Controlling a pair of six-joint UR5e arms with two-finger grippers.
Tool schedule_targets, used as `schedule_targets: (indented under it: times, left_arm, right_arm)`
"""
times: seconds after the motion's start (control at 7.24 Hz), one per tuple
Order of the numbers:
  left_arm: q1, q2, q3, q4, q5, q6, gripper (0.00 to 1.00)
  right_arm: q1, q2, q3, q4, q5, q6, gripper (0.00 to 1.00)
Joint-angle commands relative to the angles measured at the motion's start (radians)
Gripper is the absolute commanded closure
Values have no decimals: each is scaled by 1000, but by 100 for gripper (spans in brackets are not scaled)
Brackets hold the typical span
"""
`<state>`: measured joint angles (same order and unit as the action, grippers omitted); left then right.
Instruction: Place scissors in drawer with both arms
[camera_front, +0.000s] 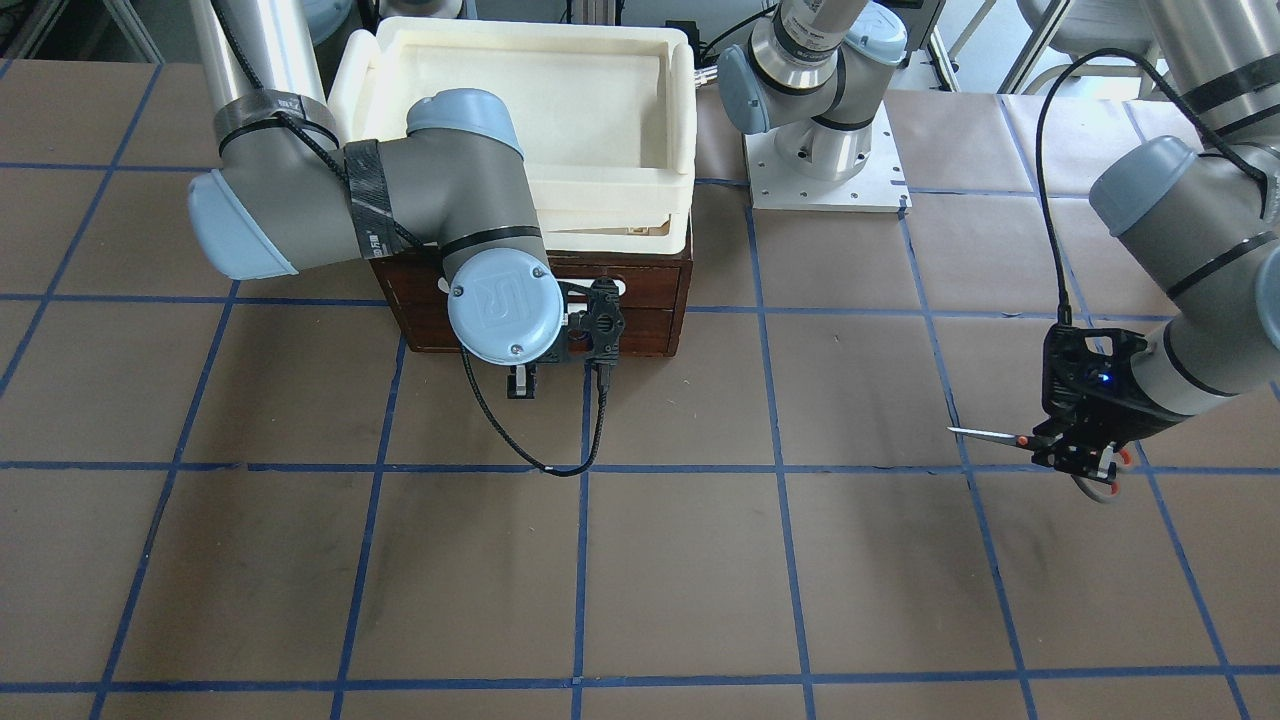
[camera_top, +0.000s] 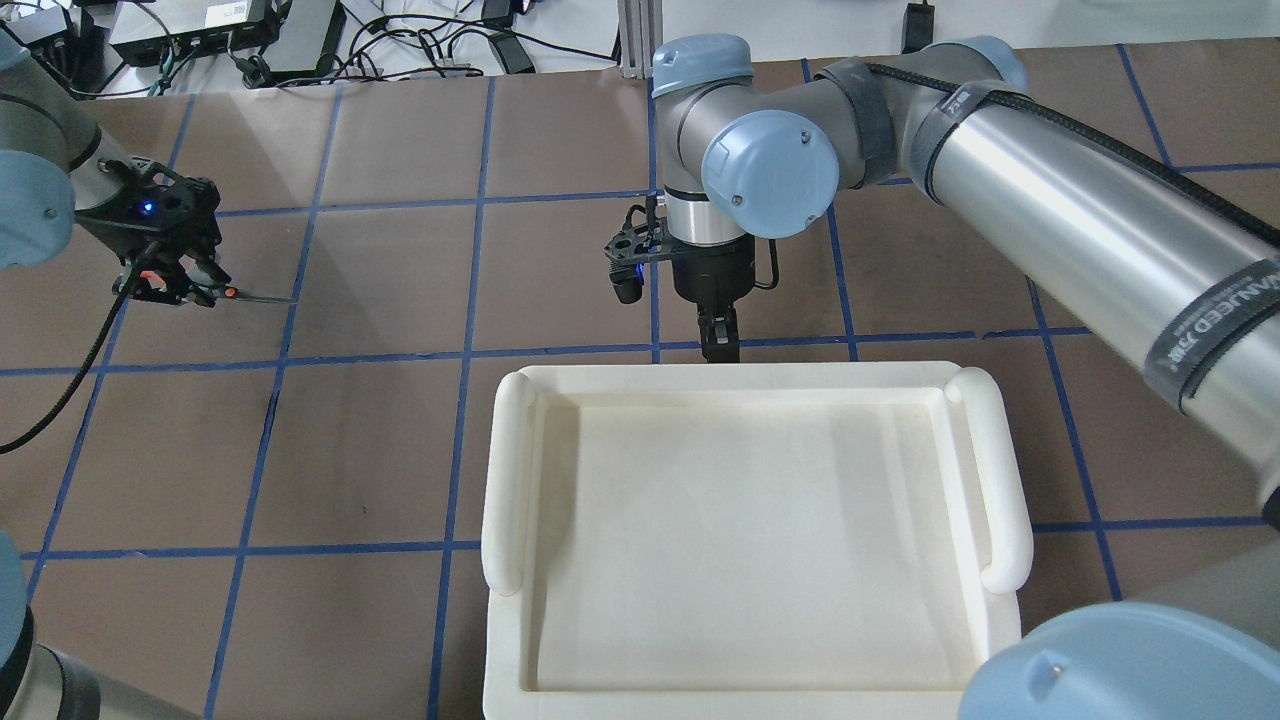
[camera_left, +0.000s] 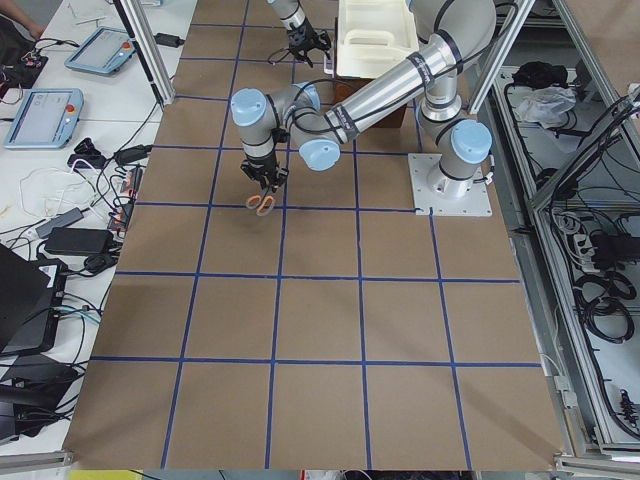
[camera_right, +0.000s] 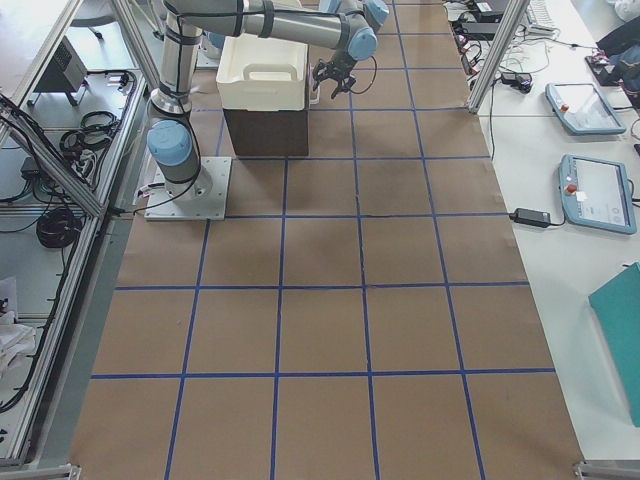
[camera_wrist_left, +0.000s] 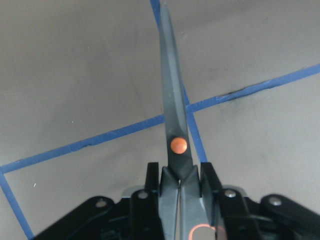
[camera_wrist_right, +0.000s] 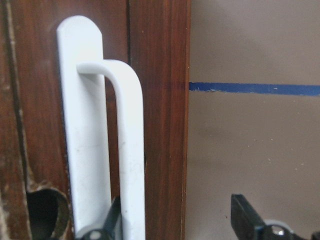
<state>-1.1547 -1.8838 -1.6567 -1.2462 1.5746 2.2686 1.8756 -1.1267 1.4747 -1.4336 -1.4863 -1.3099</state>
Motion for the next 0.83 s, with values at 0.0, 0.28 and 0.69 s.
schedule_targets:
  times: [0.0,0.28,0.69]
  left_arm:
    - [-49,57,0,-68,7,-67,100]
    - [-91,107,0,-113,-2,-103,100]
    - [-137,160,3,-170,-13,-107,100]
  right_arm:
    - [0,-1,1,-4,0,0,48]
    - [-1,-1,-2,-17,-2,-2,56]
    - [-3,10,-28,-57,-3,-8,56]
